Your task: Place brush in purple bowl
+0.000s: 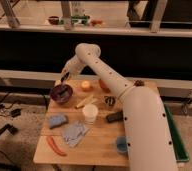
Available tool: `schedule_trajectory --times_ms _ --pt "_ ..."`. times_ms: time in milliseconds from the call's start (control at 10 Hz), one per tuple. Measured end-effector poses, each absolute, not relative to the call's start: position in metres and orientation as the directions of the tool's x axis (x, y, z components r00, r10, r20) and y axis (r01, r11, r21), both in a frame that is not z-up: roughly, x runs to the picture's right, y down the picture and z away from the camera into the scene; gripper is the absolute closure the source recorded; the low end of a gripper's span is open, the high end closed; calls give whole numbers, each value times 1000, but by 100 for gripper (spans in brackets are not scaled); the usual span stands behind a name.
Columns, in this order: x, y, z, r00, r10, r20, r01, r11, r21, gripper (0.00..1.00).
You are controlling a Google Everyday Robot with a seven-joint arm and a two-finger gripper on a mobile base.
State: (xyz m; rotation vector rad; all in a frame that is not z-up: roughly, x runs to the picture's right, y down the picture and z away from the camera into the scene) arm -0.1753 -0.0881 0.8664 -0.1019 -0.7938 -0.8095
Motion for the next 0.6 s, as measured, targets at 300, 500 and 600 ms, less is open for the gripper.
schedule_trajectory --times_ms 300,500,600 --pt "-183 -90 868 405 -626 667 695 685 221 84" --pt "-188 -90 868 391 -640 661 707 669 229 84" --pt "-190 -91 867 386 -646 659 711 663 233 84"
